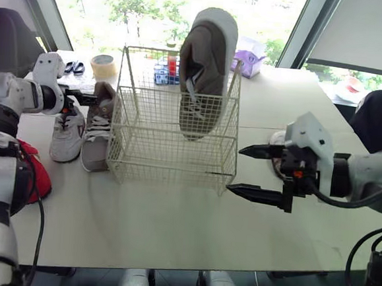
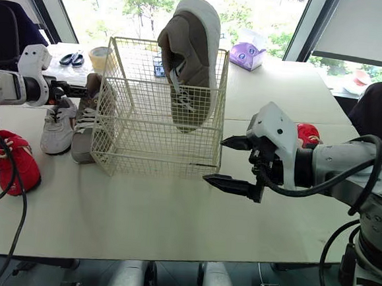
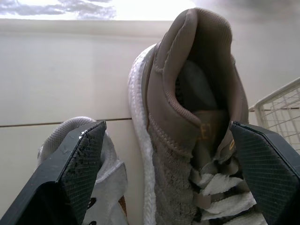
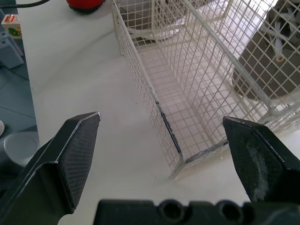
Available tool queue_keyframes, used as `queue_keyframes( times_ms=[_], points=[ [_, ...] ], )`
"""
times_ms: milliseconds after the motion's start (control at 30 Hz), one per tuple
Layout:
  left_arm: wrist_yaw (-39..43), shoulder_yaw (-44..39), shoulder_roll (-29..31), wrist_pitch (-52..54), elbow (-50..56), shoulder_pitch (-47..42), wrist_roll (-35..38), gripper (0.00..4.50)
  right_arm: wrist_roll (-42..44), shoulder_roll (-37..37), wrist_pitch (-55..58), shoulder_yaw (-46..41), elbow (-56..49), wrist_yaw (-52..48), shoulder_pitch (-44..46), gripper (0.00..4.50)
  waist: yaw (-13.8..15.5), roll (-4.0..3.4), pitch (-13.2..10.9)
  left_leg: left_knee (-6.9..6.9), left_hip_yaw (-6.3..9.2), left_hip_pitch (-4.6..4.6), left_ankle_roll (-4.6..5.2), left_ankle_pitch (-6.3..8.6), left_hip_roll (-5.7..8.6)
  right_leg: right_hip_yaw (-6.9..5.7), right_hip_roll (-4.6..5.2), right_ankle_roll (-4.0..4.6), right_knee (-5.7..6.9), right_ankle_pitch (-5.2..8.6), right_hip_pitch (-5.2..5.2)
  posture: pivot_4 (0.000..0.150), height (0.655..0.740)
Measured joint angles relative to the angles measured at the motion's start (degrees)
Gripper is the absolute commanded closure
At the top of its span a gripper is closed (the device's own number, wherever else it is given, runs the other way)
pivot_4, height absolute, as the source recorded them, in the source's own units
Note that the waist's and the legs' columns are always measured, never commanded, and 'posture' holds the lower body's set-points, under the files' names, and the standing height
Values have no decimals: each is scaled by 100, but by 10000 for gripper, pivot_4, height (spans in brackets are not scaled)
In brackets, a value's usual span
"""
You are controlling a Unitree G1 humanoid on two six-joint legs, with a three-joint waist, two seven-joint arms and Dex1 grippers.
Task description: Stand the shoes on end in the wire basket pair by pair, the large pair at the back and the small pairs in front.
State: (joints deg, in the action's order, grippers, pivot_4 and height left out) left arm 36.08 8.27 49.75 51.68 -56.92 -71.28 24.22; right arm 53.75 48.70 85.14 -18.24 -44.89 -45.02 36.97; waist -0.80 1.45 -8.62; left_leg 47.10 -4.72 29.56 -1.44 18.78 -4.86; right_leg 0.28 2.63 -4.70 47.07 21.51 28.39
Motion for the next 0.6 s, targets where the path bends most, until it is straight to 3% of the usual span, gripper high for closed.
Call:
queue_keyframes(
  times_ms=[267, 500, 567, 600],
  points=[
    [235, -63, -664, -376, -581, -134, -865, 1467, 725, 226, 41, -151, 145, 368, 277, 26, 24, 3, 1, 4, 3, 0, 1, 0, 4, -1, 7, -1, -2, -1, -10, 1500, 6552],
    [174, -355, -906, -503, -710, -147, -1263, 34478, 1054, 697, -115, -121, 262, 568, 251, 0, 46, 3, 3, 5, 14, -5, 2, 0, 6, -4, 9, -1, -1, -1, -19, 1500, 6552],
    [125, -476, -971, -507, -714, -145, -1318, 40264, 1102, 769, -214, -106, 293, 591, 199, 0, 89, 3, 3, 6, 14, -4, 2, 0, 7, -5, 12, -1, -1, -1, -20, 1500, 6552],
    [111, -522, -1001, -519, -714, -146, -1332, 40680, 1114, 815, -260, -94, 303, 592, 158, 0, 113, 3, 3, 7, 14, -4, 2, 0, 7, -5, 12, -1, -1, -1, -20, 1500, 6552]
  ],
)
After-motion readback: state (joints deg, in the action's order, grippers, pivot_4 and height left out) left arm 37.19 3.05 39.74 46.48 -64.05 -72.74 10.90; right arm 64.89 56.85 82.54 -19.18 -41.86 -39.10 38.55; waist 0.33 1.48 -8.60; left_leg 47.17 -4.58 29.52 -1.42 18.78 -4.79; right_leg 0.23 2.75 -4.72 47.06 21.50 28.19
